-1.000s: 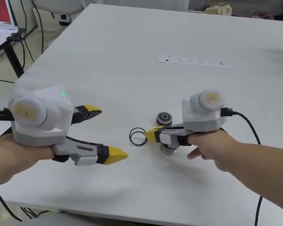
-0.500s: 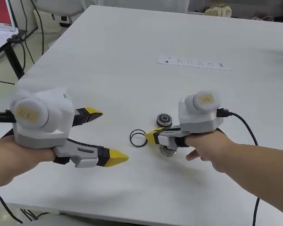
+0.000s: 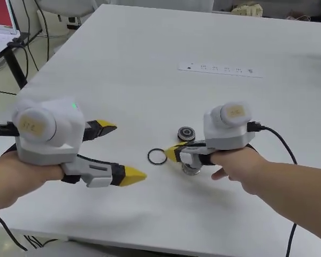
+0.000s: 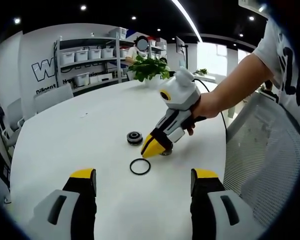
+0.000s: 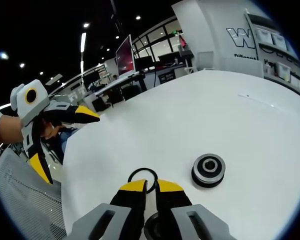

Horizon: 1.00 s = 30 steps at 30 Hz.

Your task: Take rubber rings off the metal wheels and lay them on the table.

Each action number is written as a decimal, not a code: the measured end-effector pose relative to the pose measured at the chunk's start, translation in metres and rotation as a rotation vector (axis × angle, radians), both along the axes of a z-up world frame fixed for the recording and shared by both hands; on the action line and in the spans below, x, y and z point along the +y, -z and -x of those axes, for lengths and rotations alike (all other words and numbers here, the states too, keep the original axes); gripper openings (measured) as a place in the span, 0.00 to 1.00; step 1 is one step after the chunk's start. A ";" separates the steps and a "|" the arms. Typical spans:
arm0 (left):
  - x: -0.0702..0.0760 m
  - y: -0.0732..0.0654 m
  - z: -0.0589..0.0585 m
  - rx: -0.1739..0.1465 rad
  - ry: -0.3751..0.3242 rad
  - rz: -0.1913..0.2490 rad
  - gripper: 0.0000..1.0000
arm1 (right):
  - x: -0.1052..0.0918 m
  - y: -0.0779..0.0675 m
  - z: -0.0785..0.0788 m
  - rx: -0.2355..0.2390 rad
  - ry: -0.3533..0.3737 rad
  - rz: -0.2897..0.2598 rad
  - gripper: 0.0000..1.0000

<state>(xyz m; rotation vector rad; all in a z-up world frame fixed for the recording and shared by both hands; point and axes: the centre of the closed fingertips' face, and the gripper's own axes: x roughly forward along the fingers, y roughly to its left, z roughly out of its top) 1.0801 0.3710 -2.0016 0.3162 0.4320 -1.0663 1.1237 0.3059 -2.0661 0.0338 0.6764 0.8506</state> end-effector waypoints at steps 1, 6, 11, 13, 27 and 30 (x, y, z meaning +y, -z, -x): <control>0.000 0.000 -0.001 0.000 0.000 0.001 0.75 | 0.001 -0.003 0.000 -0.004 0.000 -0.014 0.04; -0.001 -0.004 -0.004 0.000 0.004 0.003 0.74 | -0.001 -0.016 -0.003 -0.033 0.011 -0.057 0.07; -0.004 -0.008 -0.007 -0.009 0.013 0.003 0.73 | -0.007 -0.027 -0.006 -0.061 0.018 -0.075 0.09; -0.006 -0.010 -0.009 -0.012 0.014 0.006 0.72 | -0.012 -0.030 -0.008 -0.069 0.025 -0.084 0.10; -0.025 -0.018 -0.021 -0.037 0.043 0.008 0.71 | -0.040 -0.047 -0.014 -0.124 0.080 -0.088 0.14; -0.028 -0.019 -0.024 -0.038 0.047 0.010 0.70 | -0.044 -0.050 -0.015 -0.141 0.087 -0.082 0.15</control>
